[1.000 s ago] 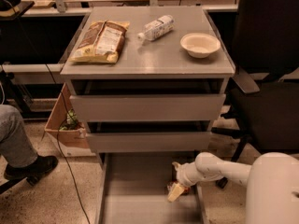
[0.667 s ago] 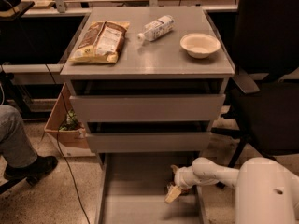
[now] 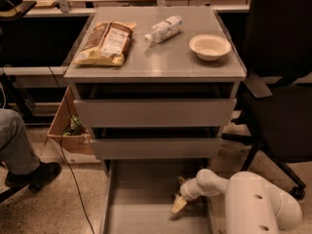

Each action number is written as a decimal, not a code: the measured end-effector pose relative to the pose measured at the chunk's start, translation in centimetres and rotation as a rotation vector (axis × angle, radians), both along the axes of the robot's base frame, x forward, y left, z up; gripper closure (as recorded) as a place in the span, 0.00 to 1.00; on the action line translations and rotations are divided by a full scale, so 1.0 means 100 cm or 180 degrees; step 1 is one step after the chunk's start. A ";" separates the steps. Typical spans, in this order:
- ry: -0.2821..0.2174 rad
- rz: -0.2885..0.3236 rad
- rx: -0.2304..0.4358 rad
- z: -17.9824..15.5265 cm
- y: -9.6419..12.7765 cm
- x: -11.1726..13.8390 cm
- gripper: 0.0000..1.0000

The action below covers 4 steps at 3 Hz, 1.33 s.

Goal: Pick coke can from bottom drawer and place on counter

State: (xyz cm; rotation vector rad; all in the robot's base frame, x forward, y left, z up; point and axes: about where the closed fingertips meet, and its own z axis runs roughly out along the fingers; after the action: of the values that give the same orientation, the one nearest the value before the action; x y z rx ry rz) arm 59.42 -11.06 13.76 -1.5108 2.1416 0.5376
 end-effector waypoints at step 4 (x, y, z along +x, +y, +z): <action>0.0054 0.0140 -0.0264 -0.011 -0.029 -0.022 0.65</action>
Offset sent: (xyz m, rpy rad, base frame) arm -0.0146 -0.0371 -0.0261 -0.1133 0.0133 0.0444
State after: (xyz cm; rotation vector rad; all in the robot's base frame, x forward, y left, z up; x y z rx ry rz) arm 57.18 -13.98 12.64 -1.6069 2.1724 0.4836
